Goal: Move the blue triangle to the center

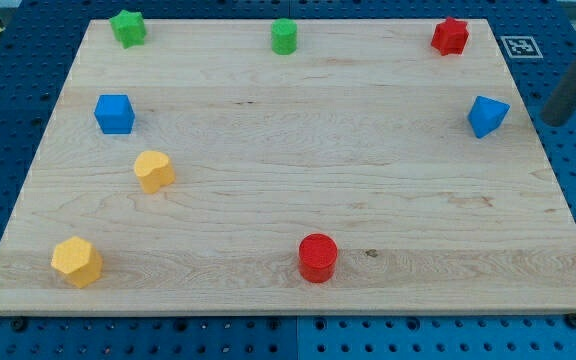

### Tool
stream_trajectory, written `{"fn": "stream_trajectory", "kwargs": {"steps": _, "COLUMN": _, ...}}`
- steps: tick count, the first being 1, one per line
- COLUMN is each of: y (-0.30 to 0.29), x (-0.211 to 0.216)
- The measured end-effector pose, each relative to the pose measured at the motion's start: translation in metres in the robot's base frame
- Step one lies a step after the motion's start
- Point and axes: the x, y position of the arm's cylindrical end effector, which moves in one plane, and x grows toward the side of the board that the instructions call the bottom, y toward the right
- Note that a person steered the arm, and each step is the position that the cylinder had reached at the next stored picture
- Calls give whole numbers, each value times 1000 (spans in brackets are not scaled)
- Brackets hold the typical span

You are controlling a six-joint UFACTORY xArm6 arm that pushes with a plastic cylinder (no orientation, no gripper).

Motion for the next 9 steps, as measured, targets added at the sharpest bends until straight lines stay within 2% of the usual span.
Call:
{"fn": "stream_trajectory", "kwargs": {"steps": 2, "y": -75, "x": -3}}
{"fn": "stream_trajectory", "kwargs": {"steps": 6, "y": -66, "x": 9}}
{"fn": "stream_trajectory", "kwargs": {"steps": 9, "y": -91, "x": 20}}
